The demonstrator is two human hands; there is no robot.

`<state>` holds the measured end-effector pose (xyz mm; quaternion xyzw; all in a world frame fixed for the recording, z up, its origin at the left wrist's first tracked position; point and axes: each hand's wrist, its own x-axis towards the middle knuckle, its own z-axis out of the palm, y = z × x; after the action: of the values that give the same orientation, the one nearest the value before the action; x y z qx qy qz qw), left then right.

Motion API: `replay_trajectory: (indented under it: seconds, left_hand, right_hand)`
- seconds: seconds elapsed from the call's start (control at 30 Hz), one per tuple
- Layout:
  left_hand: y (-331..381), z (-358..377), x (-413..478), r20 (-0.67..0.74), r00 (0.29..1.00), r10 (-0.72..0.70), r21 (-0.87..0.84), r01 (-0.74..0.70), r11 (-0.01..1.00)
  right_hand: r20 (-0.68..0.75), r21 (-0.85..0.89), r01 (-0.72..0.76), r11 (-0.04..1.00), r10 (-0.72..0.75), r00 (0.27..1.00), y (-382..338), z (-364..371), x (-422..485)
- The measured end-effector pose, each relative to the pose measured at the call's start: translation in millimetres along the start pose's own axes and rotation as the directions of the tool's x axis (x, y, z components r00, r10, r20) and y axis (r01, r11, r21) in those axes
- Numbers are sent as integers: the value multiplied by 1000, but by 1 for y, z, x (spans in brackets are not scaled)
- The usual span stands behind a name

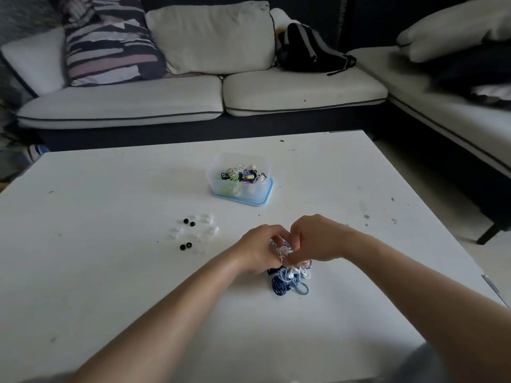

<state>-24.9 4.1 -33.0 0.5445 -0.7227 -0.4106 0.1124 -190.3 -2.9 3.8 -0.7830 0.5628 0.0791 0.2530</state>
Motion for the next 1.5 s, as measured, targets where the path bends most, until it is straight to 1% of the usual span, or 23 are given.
replay_trajectory:
  seconds: [0.07,0.13,0.2,0.3,0.37,0.4,0.43,0.47,0.53,0.6,0.63,0.67,0.7,0.87,0.93,1.1,1.23,1.27,1.4,1.5]
  left_hand:
    - [-4,1,-1,-36,999,-22,-64,19,998]
    - [-7,-1,-4,-62,998,-27,-122,20,992]
    - [-9,-7,-7,-89,996,-22,-147,8,989]
    - [-12,-18,-12,-147,989,-26,-193,-3,981]
    - [-13,-25,-16,-127,991,-45,-285,7,958]
    - [-13,-28,-18,-96,994,-54,-360,16,933]
    - [-12,-30,-20,-62,996,-59,-447,25,894]
    - [-10,-33,-22,-33,998,-61,-523,35,852]
    - [-8,-38,-28,-2,998,-70,-634,53,771]
    - [-5,-42,-35,24,997,-70,-742,65,667]
    - [-4,-46,-40,26,997,-73,-794,65,605]
    - [-2,-48,-43,22,997,-76,-837,60,544]
    - [-1,-51,-48,5,997,-83,-867,46,496]
    - [-6,-63,-59,-71,986,-149,-931,-12,364]
    - [-11,-64,-60,-86,978,-187,-933,-14,359]
    - [-18,-59,-60,-127,961,-244,-917,-20,399]
    - [-20,-63,-63,-160,952,-261,-895,-28,445]
    - [-21,-64,-64,-159,951,-266,-891,-22,453]
    - [-26,-64,-69,-126,948,-291,-893,19,450]
    - [-30,-64,-70,-119,948,-297,-889,31,457]
  right_hand:
    - [-54,-23,9,1000,-10,999,-4,5,3]
    - [-76,-24,24,999,-25,997,-4,5,6]
    - [-80,24,33,999,-31,996,-2,0,5]
    - [-70,185,78,980,-66,995,5,-9,6]
    - [-78,353,95,931,-71,994,7,-14,5]
    - [-84,440,92,893,-61,995,7,-15,6]
    - [-82,544,87,835,-50,995,5,-17,6]
    - [-69,661,77,747,-42,997,2,-18,7]
    - [-30,862,49,504,-45,999,-9,-22,6]
    - [-13,962,30,270,-65,998,-22,-26,4]
    - [-17,982,30,184,-71,997,-29,-27,4]
    - [-26,991,34,128,-63,998,-32,-26,4]
    - [-37,994,42,99,-49,998,-37,-26,4]
    - [-45,996,46,-70,23,999,-53,-15,7]
    - [-32,996,34,-81,30,999,-56,-8,10]
    - [-24,1000,23,-18,-7,1000,-59,0,13]
    - [-1,990,4,139,-21,1000,-55,2,18]
    - [1,987,5,162,-37,999,-54,1,18]
    - [-37,988,54,143,-120,992,-52,1,21]
    - [-78,977,119,179,-222,972,-50,4,23]
